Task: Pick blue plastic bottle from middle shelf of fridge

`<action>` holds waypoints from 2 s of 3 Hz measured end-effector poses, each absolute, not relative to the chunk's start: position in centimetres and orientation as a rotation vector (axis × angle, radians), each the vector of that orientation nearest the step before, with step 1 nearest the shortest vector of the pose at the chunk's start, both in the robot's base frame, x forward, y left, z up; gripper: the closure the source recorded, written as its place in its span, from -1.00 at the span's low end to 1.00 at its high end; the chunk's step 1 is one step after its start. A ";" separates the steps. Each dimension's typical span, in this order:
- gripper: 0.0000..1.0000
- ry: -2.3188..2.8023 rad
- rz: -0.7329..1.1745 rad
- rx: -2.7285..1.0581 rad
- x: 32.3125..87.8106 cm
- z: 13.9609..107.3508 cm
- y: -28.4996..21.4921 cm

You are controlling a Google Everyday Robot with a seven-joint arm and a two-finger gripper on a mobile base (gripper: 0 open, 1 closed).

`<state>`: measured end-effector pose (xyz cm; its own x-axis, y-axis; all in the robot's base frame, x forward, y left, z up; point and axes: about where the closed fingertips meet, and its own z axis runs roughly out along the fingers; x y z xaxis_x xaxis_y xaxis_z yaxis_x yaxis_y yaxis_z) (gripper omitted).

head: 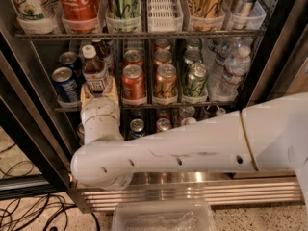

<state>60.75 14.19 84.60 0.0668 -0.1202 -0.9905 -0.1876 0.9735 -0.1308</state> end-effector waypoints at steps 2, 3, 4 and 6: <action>1.00 1.453 0.086 -0.207 60.5 85.4 13.7; 1.00 1.401 0.099 -0.175 60.3 86.3 13.2; 1.00 1.382 0.105 -0.170 60.2 86.9 13.1; 1.00 1.344 0.133 -0.180 59.9 88.6 13.2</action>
Offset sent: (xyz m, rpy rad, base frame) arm -0.0059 -0.0129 0.0165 0.1059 -0.1227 -0.0180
